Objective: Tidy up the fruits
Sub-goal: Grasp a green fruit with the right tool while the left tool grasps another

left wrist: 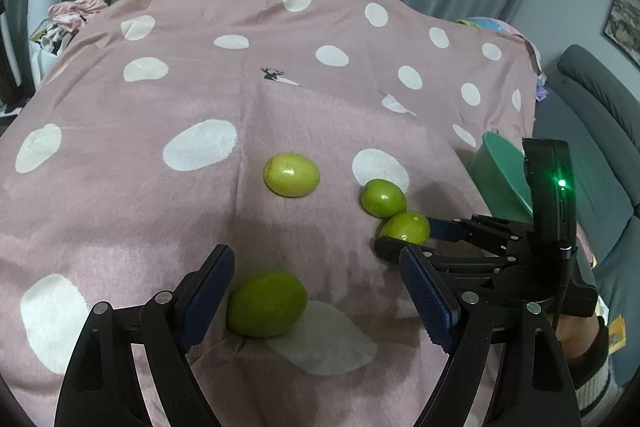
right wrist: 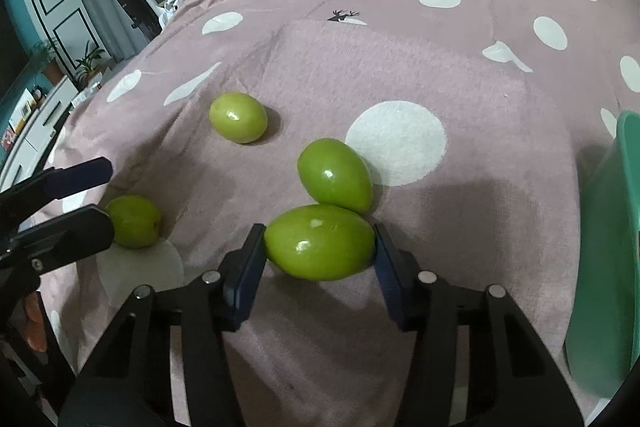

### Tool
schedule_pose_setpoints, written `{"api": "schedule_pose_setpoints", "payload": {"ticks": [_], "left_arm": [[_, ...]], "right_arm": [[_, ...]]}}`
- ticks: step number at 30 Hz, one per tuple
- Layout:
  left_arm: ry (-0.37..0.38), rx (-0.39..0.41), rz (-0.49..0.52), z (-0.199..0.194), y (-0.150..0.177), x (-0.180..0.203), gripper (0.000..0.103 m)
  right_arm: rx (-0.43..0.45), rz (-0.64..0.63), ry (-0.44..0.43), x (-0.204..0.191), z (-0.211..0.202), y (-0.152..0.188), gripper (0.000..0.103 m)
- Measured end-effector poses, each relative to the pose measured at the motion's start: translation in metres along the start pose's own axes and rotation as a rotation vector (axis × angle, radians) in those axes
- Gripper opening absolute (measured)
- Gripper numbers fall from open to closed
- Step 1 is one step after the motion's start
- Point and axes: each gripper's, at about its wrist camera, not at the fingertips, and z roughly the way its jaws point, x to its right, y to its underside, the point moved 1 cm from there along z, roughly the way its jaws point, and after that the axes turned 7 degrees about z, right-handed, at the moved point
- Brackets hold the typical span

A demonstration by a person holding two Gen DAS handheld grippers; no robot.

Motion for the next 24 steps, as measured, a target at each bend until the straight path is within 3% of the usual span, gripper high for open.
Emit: {"api": "schedule_pose_setpoints", "payload": {"ticks": [6,15,22,24], "left_arm": [[0.032,-0.022,0.038,0.012,-0.012,0.011,0.085],[0.048,-0.111,0.188,0.056,-0.038,0.058,0.085],[0.006,-0.2,0.233,0.101,-0.051,0.075,0.084],[-0.002,-0.212,0.24,0.109,-0.051,0.078,0.079]], "right_arm": [[0.042,0.036,-0.058,0.013,-0.018,0.006,0.052],[0.085,-0.011,-0.147,0.03,-0.058,0.039,0.052],[0.098,-0.016,-0.192,0.034,-0.059,0.047,0.052],[0.101,-0.015,-0.212,0.034,-0.059,0.047,0.052]]}}
